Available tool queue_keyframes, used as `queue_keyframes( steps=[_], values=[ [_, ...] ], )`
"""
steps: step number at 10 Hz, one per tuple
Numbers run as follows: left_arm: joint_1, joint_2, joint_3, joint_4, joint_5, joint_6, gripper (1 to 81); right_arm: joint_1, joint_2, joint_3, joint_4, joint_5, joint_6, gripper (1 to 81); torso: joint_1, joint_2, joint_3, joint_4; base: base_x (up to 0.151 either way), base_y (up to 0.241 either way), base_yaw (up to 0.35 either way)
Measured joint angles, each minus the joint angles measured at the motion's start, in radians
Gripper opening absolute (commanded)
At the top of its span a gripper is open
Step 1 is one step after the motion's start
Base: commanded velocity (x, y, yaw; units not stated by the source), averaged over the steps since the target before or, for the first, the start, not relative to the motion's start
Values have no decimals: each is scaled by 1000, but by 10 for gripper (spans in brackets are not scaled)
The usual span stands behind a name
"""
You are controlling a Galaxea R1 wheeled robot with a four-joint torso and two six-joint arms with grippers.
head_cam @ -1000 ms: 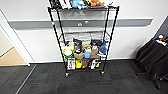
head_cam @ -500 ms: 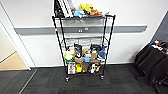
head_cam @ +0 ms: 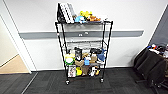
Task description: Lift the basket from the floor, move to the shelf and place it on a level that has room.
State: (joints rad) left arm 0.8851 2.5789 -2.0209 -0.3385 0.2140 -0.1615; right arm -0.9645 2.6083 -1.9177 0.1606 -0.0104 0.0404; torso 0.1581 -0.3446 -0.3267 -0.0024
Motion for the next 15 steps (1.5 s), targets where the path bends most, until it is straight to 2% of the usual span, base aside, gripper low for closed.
queue_keyframes(
  steps=[6,8,10,12,15],
  values=[
    [5,4,0,0,-3,0,10,-6,-3,0,0,10,0,10,-129,204,2,0,0,0,0],
    [8,5,0,0,0,0,10,-6,-3,1,0,10,0,10,-142,265,2,0,0,0,0],
    [-5,8,0,0,-8,1,10,3,-4,1,0,27,1,10,-144,283,5,0,0,0,0],
    [3,8,0,0,-5,4,10,-10,-5,1,0,26,1,10,-145,288,45,0,0,0,0],
    [14,9,4,1,4,5,10,-24,-6,1,0,17,1,10,-146,288,146,0,0,0,0]
  ],
)
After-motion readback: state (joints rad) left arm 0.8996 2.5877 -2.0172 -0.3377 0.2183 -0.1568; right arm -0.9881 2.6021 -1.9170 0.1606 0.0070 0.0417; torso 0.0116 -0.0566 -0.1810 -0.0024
